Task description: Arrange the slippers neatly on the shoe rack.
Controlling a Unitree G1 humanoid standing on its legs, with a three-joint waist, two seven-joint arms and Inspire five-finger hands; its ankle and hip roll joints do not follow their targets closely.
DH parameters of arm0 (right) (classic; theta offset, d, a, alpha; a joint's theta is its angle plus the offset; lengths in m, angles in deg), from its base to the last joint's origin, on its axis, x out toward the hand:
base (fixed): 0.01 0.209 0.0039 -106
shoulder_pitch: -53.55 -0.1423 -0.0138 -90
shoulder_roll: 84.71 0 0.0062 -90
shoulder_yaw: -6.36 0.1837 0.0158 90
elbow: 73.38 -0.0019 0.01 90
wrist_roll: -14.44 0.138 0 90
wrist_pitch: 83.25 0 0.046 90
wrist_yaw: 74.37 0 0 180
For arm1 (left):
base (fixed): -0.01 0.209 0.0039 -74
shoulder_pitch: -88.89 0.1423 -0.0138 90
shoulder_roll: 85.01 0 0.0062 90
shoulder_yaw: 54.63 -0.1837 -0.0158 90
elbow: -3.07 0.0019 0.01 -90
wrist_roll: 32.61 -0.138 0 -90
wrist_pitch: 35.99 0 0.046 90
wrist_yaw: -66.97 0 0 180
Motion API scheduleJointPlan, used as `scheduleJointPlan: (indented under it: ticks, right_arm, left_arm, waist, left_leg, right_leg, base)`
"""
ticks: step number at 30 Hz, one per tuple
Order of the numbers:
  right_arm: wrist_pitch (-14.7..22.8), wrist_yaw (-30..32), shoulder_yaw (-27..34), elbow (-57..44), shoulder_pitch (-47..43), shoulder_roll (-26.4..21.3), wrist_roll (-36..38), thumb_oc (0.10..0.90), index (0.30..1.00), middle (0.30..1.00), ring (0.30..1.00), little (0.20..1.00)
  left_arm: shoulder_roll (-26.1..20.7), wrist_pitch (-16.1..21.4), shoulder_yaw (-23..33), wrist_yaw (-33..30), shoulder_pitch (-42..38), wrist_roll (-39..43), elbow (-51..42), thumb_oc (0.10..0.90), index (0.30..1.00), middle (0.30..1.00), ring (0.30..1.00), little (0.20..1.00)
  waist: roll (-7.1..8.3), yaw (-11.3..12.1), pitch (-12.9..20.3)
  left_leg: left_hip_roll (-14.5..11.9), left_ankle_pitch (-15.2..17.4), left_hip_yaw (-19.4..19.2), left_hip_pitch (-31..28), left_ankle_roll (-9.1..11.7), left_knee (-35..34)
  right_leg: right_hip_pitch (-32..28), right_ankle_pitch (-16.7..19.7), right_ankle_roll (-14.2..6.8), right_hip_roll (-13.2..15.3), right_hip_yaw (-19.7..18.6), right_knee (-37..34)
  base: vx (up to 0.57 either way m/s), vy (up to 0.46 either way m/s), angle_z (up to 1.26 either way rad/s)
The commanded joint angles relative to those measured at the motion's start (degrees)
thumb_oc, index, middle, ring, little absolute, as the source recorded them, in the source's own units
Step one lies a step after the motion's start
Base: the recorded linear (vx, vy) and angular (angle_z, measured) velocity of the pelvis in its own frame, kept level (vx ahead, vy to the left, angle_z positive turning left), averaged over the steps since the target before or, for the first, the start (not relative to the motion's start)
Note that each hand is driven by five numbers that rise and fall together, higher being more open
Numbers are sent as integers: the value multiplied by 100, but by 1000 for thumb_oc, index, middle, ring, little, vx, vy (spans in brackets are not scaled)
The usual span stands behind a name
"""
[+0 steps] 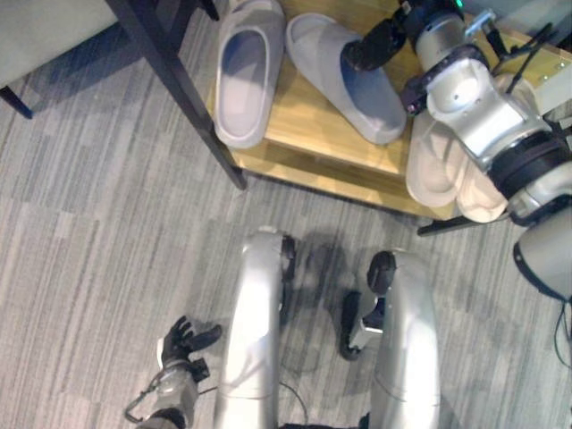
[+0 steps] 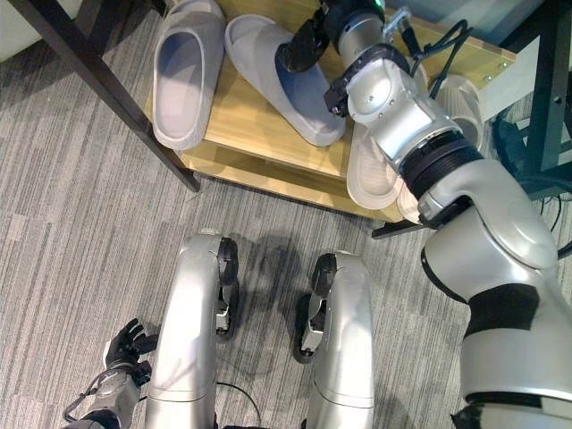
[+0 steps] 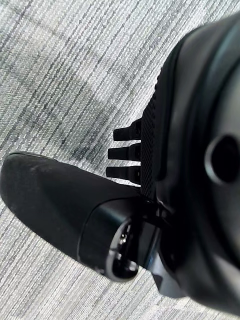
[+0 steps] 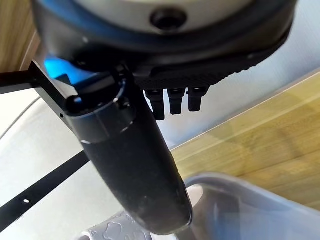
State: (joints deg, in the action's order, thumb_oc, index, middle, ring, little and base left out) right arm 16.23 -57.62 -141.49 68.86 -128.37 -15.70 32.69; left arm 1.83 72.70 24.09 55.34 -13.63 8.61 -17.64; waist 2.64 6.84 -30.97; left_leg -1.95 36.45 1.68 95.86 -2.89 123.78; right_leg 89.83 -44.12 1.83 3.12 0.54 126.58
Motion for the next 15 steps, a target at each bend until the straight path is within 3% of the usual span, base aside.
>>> scheduleJointPlan:
  ticks: [1, 6, 7, 11, 15]
  right_arm:
    - [361, 244, 227, -363, -1375, -430, 245, 800, 900, 900, 900, 900]
    - [315, 249, 226, -738, -1243, -539, 406, 800, 900, 900, 900, 900]
    - [472, 169, 325, -1100, -1098, -876, 673, 800, 900, 900, 900, 900]
    - [748, 177, 685, -1954, -622, -1435, 939, 800, 900, 900, 900, 900]
    - [827, 256, 909, -2367, -327, -1688, 959, 800, 900, 900, 900, 900]
  left_arm:
    - [-152, 103, -296, -68, 122, -212, 235, 800, 900, 900, 900, 900]
    - [-135, 50, -456, -101, -207, -151, 84, 800, 900, 900, 900, 900]
    - [-128, 63, -426, -103, -155, -139, 38, 800, 900, 900, 900, 900]
    - [-56, 45, -375, -80, -75, -165, -36, 800, 900, 900, 900, 900]
    - [-34, 53, -333, -93, -76, -167, -72, 800, 900, 900, 900, 900]
  waist:
    - [186, 227, 117]
    - [211, 148, 117]
    - [205, 119, 117]
    - [208, 75, 117]
    - [210, 48, 117]
  left_leg:
    - [127, 1072, 595, -590, -115, 313]
    - [107, 1079, 600, -590, -122, 319]
    - [98, 1086, 598, -590, -124, 336]
    - [91, 1098, 582, -590, -122, 324]
    - [81, 1097, 575, -590, -123, 320]
  right_leg:
    - [12, 258, 403, 234, -463, -148]
    - [12, 252, 402, 226, -448, -134]
    - [12, 250, 397, 223, -444, -123]
    - [12, 236, 410, 214, -434, -131]
    - [12, 222, 407, 199, -443, -133]
  base:
    - [0, 0, 0]
    - [-3, 10, 0]
    - [-9, 31, -1]
    - [-2, 8, 0]
    - [-1, 1, -1]
